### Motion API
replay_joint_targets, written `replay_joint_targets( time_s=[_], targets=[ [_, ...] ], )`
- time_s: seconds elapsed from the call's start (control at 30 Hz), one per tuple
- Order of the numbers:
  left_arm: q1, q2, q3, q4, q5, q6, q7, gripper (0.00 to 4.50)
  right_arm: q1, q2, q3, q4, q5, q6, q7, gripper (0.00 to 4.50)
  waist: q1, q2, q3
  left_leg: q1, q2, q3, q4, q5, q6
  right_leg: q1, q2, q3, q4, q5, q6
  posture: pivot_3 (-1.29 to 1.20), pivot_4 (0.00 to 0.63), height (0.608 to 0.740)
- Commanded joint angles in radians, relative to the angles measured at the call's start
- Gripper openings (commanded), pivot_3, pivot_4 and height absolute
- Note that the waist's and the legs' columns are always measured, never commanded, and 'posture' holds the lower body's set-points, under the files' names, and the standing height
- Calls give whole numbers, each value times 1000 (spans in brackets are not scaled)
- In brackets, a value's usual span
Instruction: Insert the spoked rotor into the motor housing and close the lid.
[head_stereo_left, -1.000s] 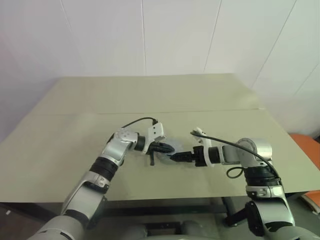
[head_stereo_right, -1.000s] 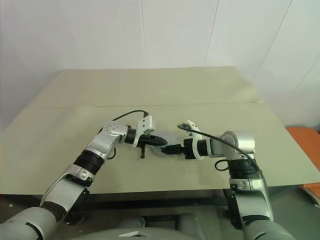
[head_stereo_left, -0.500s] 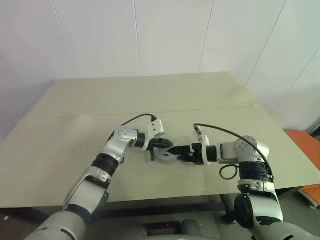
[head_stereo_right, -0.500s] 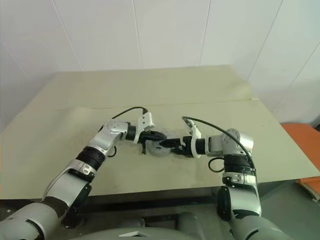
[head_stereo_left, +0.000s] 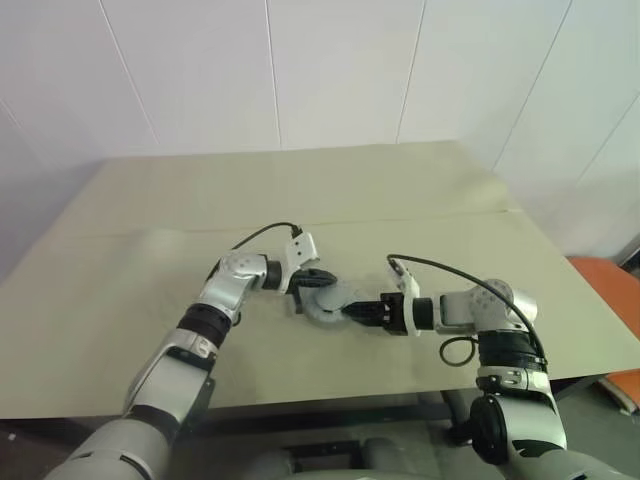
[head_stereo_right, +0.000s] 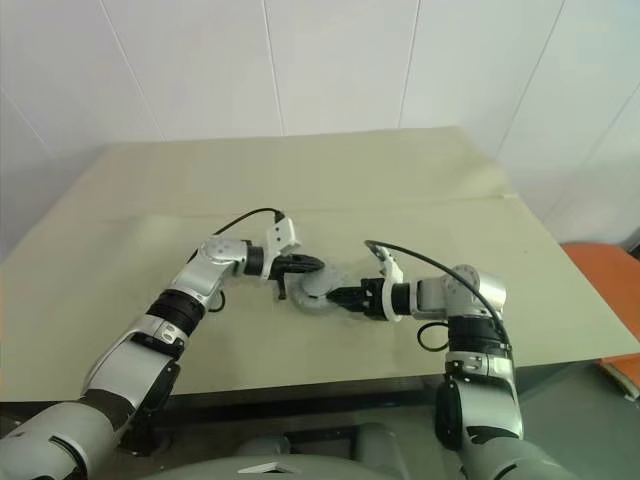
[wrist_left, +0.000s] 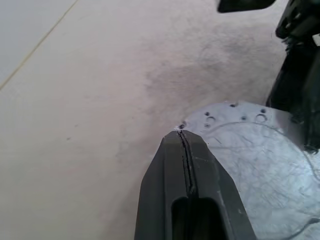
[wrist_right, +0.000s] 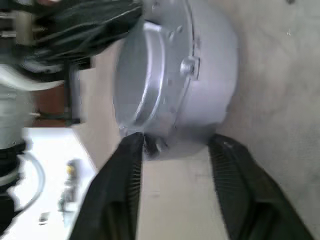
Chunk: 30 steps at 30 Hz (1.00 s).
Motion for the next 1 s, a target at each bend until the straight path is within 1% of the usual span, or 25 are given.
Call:
replay_joint_targets(
  time_s=[0.03,0.2,0.23,0.27,0.33,0.37,0.4,0.47,0.53,0.6,0.67,0.7,0.73,0.8,0.9,1.0],
  targets=[
    [43,7,-34,66,61,32,1,0,-6,28,-29,-41,38,-18,-2,1532,1,0,0,-1,0,0,0,0,0,-1,0,0,0,0,0,0,0,740],
    [56,2,-18,60,48,20,12,0,35,42,-48,-69,37,-28,-17,1532,1,1,0,-1,0,0,0,0,0,-1,0,0,0,0,0,0,0,740],
    [45,-16,29,59,2,41,28,0,38,45,-53,-60,32,-36,-23,1532,2,1,0,-1,0,0,0,0,0,-1,0,0,0,0,0,0,0,740],
    [22,-43,103,60,-71,86,57,0,39,45,-55,-47,26,-47,-27,1532,3,1,1,-1,0,0,0,0,0,-1,0,0,0,0,0,0,0,740],
    [-12,-79,207,64,-161,154,94,0,39,46,-60,-31,20,-60,-34,1532,3,1,3,-2,0,0,1,0,0,-2,0,0,0,0,0,0,0,740],
    [-40,-83,273,88,-205,191,140,0,31,51,-74,-17,20,-73,-41,1532,2,0,5,-4,0,0,1,0,0,-3,0,0,1,0,0,0,0,740],
    [-66,-82,342,113,-256,248,185,0,14,64,-115,4,34,-91,-45,1532,0,-2,7,-7,0,0,2,0,0,-6,0,0,2,0,0,0,0,740],
    [-95,-72,435,146,-326,365,243,0,-12,86,-180,34,64,-131,-47,1532,-1,-8,12,-10,0,0,4,0,0,-12,1,0,6,1,0,0,0,740],
    [-87,-51,461,172,-329,453,280,0,-30,111,-219,45,91,-174,-48,1532,0,-6,13,-13,0,0,5,1,-2,-18,1,0,12,1,0,0,0,740],
    [-77,-42,470,175,-323,487,300,0,-37,123,-231,52,101,-195,-53,1532,2,-3,14,-12,-1,0,4,2,-2,-18,1,1,13,1,0,0,0,740],
    [-40,-27,490,160,-332,535,315,0,-45,150,-236,55,113,-229,-61,1532,5,-3,14,-12,-2,0,3,2,-3,-19,0,1,13,1,-2,0,0,740],
    [-13,-16,516,137,-355,573,320,0,-50,167,-236,51,120,-246,-65,1532,7,-3,14,-13,-3,0,2,3,-4,-19,-1,1,13,3,-5,0,0,740],
    [12,-6,548,111,-386,614,325,0,-54,180,-232,48,123,-261,-67,1532,4,-3,14,-13,-4,1,1,3,-4,-20,-2,2,13,3,-5,0,0,740],
    [60,5,571,44,-417,668,329,0,-62,191,-231,59,120,-288,-80,1532,2,-4,14,-17,-4,3,0,3,-4,-26,-3,6,13,4,-6,0,0,740],
    [105,5,615,-37,-460,720,376,595,-69,191,-232,89,114,-318,-91,1532,5,-4,14,-19,-5,4,0,3,-5,-28,-4,8,13,4,-6,0,0,740],
    [128,7,642,-89,-488,753,407,1545,-68,179,-200,110,94,-344,-92,1532,7,-4,14,-20,-6,4,1,3,-5,-29,-4,8,13,4,-6,0,0,740]
  ],
)
